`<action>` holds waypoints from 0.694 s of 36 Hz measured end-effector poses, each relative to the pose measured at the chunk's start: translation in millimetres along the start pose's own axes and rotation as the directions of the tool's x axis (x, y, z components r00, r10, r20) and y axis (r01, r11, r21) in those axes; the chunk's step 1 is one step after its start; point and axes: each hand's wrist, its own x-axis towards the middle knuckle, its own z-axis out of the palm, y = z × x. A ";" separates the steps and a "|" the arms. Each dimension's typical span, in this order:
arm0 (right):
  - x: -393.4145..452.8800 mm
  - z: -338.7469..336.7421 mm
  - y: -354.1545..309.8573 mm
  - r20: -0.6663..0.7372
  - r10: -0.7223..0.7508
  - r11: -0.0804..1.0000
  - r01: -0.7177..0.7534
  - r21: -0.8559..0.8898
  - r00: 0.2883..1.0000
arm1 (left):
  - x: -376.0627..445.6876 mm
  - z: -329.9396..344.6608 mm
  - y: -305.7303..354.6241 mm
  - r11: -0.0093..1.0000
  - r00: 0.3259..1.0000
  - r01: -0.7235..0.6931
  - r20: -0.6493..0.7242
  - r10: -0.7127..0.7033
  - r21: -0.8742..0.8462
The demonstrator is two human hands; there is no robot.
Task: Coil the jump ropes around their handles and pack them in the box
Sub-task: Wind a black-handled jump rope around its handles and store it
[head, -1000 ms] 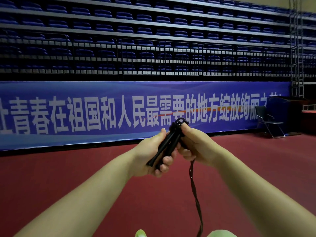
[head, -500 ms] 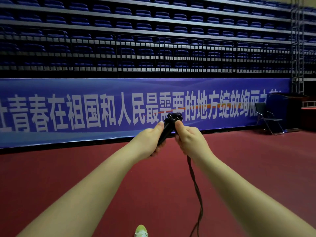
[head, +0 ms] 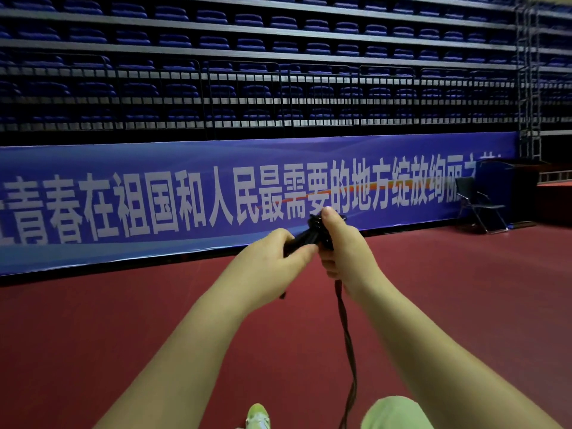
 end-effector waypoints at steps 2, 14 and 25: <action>-0.6 1.0 0.0 0.026 -0.010 0.994 0.007 0.110 1.000 | -0.2 -8.2 1.5 0.948 0.992 0.089 0.113 -0.056 -0.306; -0.5 -5.0 -0.9 0.177 -0.006 0.923 -0.063 0.381 0.984 | -10.3 17.2 -1.9 0.322 0.659 0.607 0.686 0.307 -0.727; 1.4 -24.1 -7.1 0.488 -0.072 0.991 0.007 0.132 0.870 | -17.2 3.6 3.6 0.415 0.757 0.533 0.634 0.156 -0.737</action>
